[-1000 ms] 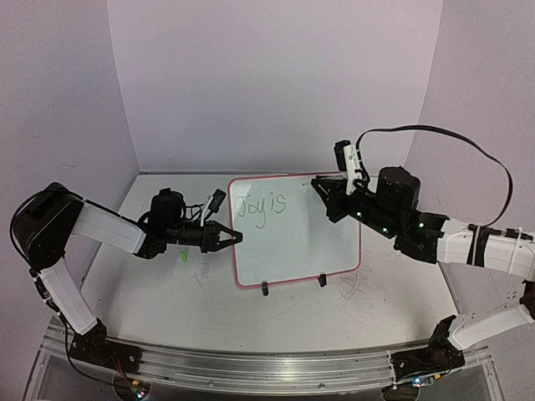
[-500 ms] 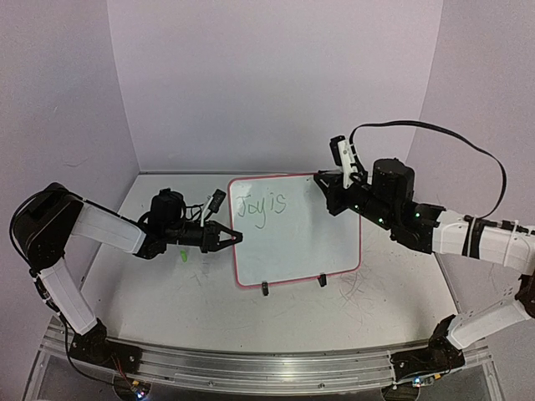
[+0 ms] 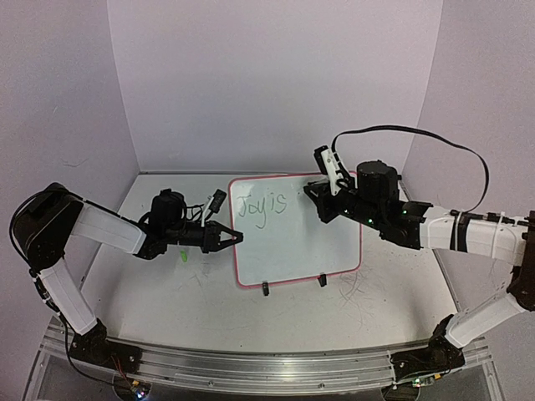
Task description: Write a sentence on the whiteboard
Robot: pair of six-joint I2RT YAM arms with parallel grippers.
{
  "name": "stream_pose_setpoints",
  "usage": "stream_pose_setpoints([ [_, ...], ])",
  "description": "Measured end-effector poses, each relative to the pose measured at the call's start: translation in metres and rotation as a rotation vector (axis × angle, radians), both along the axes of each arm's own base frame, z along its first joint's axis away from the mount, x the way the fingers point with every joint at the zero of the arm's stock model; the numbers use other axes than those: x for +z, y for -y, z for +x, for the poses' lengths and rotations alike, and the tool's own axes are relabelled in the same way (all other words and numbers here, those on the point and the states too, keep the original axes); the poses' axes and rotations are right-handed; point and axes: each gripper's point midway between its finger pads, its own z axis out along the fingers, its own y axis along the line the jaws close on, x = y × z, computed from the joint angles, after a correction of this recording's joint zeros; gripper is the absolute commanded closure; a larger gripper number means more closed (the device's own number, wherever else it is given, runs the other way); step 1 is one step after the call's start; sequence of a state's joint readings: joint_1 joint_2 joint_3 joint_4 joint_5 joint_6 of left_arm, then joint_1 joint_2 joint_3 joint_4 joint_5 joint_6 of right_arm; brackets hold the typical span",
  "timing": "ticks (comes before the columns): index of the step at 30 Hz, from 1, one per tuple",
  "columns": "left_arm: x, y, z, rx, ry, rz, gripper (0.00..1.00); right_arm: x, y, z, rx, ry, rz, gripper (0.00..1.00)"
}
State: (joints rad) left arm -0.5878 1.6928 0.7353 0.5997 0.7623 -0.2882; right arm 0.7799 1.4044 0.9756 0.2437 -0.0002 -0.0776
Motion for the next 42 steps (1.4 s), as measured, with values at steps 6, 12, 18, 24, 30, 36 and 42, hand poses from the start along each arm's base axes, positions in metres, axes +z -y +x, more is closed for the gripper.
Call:
stream_pose_setpoints([
  [6,0.001,0.001,-0.001,0.013,0.005,0.004,1.00,0.000,-0.002,-0.002,0.014,-0.005,0.005,1.00],
  [12,0.001,0.001,-0.001,0.017,0.007,0.005,1.00,0.000,-0.001,-0.001,0.005,-0.007,0.008,1.00],
  [18,0.002,0.000,-0.004,0.031,0.015,0.011,1.00,0.000,0.006,0.004,-0.044,-0.003,0.004,1.00],
  [24,0.002,0.000,-0.004,0.034,0.014,0.013,1.00,-0.001,-0.004,-0.002,0.022,-0.014,0.012,1.00],
  [30,0.002,0.000,-0.004,0.036,0.014,0.014,1.00,-0.003,-0.005,-0.002,0.019,-0.019,0.015,1.00],
  [36,0.002,0.000,-0.004,0.036,0.014,0.014,1.00,-0.004,-0.003,0.001,-0.002,-0.013,0.023,1.00],
  [42,0.002,0.001,-0.004,0.039,0.015,0.015,1.00,-0.004,-0.006,-0.001,0.017,-0.013,0.030,1.00],
])
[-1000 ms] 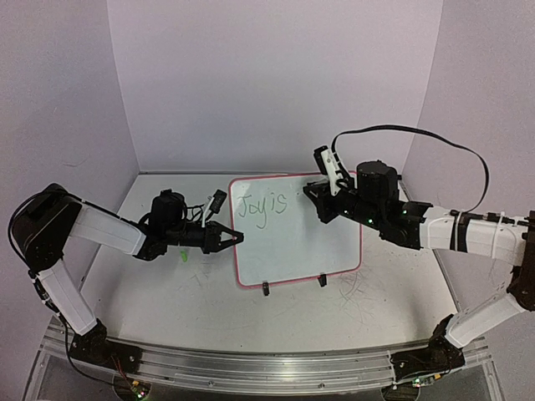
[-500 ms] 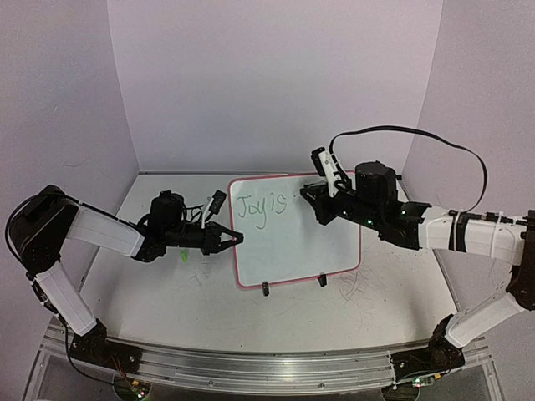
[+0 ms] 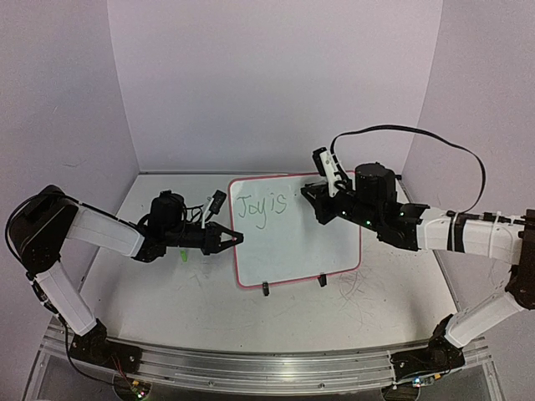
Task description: Write a sentence on the whiteboard
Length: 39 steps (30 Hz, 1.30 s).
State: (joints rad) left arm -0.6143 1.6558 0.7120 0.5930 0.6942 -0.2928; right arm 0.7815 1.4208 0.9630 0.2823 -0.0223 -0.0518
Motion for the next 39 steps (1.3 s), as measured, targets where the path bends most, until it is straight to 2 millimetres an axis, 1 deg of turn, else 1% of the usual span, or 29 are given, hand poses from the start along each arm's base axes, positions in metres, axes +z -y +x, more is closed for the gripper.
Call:
stream_pose_setpoints([
  [3,0.000,0.000,0.000,0.001,0.000,0.000,1.00,-0.002,-0.001,0.001,-0.001,-0.006,0.002,1.00],
  [14,0.000,0.000,0.000,0.005,0.001,0.001,1.00,-0.002,0.008,0.008,-0.070,-0.009,0.005,1.00],
  [21,0.000,0.000,0.000,0.005,0.000,0.001,1.00,-0.003,0.008,0.008,-0.071,-0.010,0.005,1.00],
  [29,0.000,0.000,0.000,0.005,0.000,0.001,1.00,-0.012,0.007,0.011,-0.078,-0.024,-0.011,1.00],
  [39,0.000,0.000,0.000,0.006,0.000,0.002,1.00,-0.015,0.008,0.012,-0.087,-0.027,-0.015,1.00],
])
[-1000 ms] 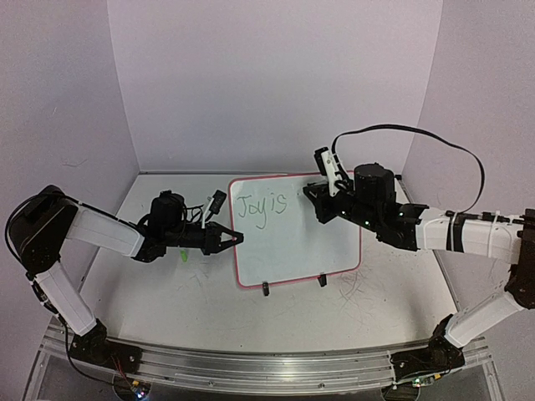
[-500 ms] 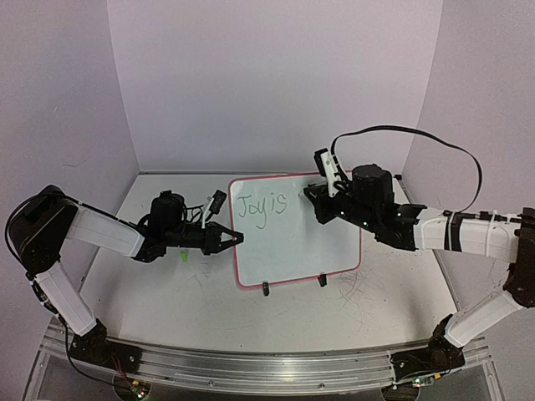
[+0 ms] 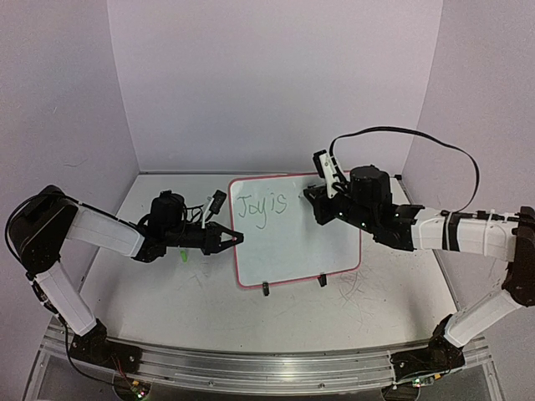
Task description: Write a sentence on the whiteboard
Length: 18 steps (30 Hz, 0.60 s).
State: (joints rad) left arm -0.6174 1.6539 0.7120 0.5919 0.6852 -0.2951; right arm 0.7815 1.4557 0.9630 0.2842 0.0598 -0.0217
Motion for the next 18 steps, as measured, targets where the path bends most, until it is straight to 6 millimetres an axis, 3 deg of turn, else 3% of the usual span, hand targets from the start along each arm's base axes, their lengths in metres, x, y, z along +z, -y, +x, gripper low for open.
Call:
stream_pose_setpoints([
  [18,-0.0015,-0.0006,0.0006,0.007,-0.008,0.004,1.00,-0.0050,-0.0067,0.0004,0.025,-0.011,0.000,1.00],
])
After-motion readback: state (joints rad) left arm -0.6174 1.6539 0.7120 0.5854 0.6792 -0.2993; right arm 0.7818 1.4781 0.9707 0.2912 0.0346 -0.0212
